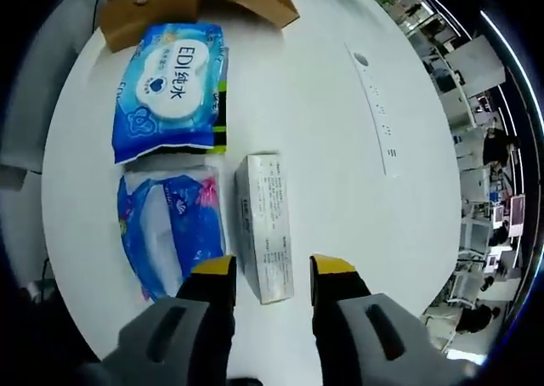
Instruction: Operate the shoe box by opening the lid, removing the specified soft item, and placing it in the target area until the item is outside and the box remains undamaged.
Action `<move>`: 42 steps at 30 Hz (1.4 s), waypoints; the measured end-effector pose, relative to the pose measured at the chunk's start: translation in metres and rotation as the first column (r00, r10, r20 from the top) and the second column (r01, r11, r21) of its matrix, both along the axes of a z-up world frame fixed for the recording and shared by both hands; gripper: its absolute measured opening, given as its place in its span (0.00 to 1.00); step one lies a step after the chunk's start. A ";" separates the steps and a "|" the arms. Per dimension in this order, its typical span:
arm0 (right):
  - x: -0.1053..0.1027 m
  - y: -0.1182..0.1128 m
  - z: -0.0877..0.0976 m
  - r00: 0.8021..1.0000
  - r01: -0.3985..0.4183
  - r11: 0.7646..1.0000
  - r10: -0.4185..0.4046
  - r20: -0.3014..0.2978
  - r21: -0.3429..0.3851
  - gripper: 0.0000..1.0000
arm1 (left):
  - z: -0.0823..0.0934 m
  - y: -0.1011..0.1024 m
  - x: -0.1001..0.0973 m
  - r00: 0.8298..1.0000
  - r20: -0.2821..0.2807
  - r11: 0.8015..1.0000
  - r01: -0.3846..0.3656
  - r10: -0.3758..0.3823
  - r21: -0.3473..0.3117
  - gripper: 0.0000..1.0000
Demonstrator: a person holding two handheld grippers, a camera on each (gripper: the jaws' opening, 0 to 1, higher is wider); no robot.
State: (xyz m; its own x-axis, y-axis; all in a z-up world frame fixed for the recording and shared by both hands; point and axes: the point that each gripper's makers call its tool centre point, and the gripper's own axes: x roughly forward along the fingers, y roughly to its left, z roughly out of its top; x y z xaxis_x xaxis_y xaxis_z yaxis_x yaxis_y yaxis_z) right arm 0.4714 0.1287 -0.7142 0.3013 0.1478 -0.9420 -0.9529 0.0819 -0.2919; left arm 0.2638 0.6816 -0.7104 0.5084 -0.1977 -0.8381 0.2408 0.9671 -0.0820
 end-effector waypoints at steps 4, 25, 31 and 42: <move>-0.005 0.003 0.011 0.999 0.027 0.999 -0.027 0.028 0.025 0.35 | 0.008 -0.001 0.003 0.999 0.021 0.999 0.037 -0.037 0.022 0.28; -0.069 0.045 0.049 0.959 0.266 0.887 -0.282 -0.014 0.377 0.56 | 0.021 -0.049 0.021 0.847 -0.002 0.840 0.529 -0.532 0.119 0.33; -0.097 0.063 0.056 0.951 0.294 0.848 -0.305 -0.049 0.441 0.59 | 0.015 -0.059 0.026 0.780 -0.048 0.771 0.624 -0.624 0.127 0.34; -0.135 0.088 0.068 0.949 0.304 0.815 -0.307 -0.078 0.494 0.63 | -0.008 -0.075 0.021 0.612 -0.175 0.603 0.790 -0.771 0.107 0.35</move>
